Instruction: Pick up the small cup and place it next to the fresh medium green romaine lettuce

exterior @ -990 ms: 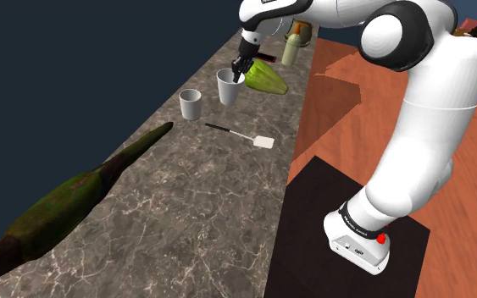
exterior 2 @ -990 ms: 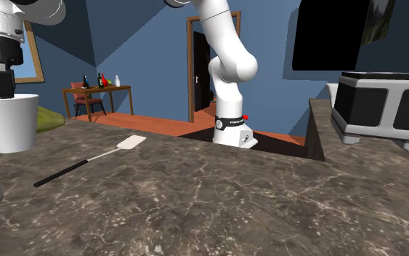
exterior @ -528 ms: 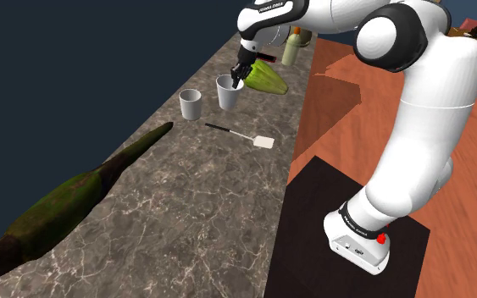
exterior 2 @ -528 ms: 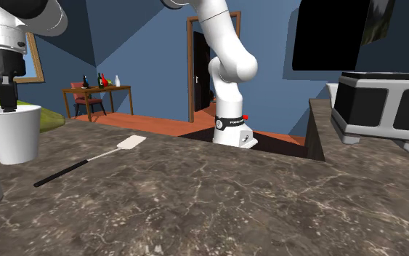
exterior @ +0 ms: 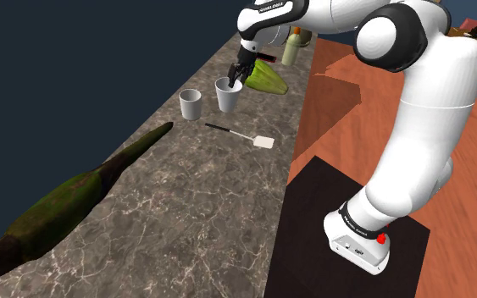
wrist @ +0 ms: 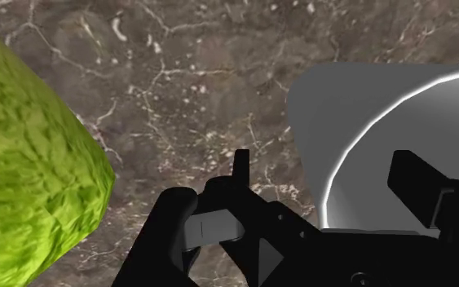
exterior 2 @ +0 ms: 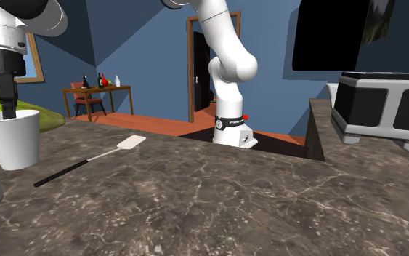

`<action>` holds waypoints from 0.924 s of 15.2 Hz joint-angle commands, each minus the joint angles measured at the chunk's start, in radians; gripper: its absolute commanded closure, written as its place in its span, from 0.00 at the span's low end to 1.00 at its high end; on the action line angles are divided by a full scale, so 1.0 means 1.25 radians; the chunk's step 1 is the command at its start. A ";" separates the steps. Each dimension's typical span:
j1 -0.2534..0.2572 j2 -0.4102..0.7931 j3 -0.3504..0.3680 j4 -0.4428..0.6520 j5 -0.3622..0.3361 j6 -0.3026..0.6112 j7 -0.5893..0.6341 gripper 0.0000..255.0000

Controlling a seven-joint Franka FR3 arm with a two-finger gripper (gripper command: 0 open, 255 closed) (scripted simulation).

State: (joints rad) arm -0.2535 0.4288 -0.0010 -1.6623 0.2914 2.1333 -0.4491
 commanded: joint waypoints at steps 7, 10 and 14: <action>-0.011 -0.040 -0.008 0.040 -0.009 -0.082 0.006 0.00; -0.011 -0.040 -0.008 0.040 -0.009 -0.082 0.006 0.00; -0.011 -0.040 -0.008 0.040 -0.009 -0.082 0.006 0.00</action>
State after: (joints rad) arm -0.2677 0.3785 -0.0107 -1.6123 0.2802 2.0309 -0.4412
